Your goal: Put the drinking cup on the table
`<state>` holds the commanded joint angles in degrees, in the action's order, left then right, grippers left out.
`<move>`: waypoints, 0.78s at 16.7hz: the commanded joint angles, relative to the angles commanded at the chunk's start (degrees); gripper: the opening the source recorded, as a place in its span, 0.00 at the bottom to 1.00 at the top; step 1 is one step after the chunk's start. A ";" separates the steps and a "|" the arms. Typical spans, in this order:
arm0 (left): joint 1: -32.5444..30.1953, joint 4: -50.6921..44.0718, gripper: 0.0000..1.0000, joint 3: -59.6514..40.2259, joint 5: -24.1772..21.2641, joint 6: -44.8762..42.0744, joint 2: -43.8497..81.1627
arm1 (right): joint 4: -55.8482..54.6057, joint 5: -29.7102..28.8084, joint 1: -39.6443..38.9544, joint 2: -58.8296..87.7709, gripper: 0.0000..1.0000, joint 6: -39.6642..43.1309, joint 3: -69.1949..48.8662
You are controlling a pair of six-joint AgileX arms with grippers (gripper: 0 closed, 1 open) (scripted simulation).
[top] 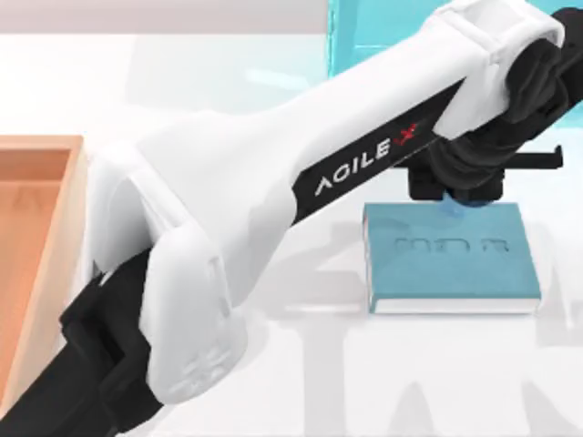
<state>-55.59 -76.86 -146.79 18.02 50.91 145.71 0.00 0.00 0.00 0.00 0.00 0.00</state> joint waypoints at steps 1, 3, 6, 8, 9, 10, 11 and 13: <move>0.05 0.13 0.00 0.14 0.00 -0.05 -0.11 | 0.00 0.00 0.00 0.00 1.00 0.00 0.00; 0.77 0.17 0.00 1.01 -0.53 -0.75 -0.89 | 0.00 0.00 0.00 0.00 1.00 0.00 0.00; 5.23 0.23 0.00 6.82 -3.67 -4.83 -5.26 | 0.00 0.00 0.00 0.00 1.00 0.00 0.00; 9.82 0.15 0.00 13.20 -6.84 -8.83 -9.53 | 0.00 0.00 0.00 0.00 1.00 0.00 0.00; 12.40 0.10 0.00 16.91 -8.60 -11.05 -11.90 | 0.00 0.00 0.00 0.00 1.00 0.00 0.00; 15.06 0.05 0.00 20.84 -10.42 -13.33 -14.31 | 0.00 0.00 0.00 0.00 1.00 0.00 0.00; 17.72 -0.02 0.00 24.78 -12.24 -15.61 -16.72 | 0.00 0.00 0.00 0.00 1.00 0.00 0.00; 22.71 -0.20 0.00 31.78 -15.64 -19.89 -21.19 | 0.00 0.00 0.00 0.00 1.00 0.00 0.00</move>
<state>-32.88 -77.06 -115.01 2.38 31.02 124.52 0.00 0.00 0.00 0.00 0.00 0.00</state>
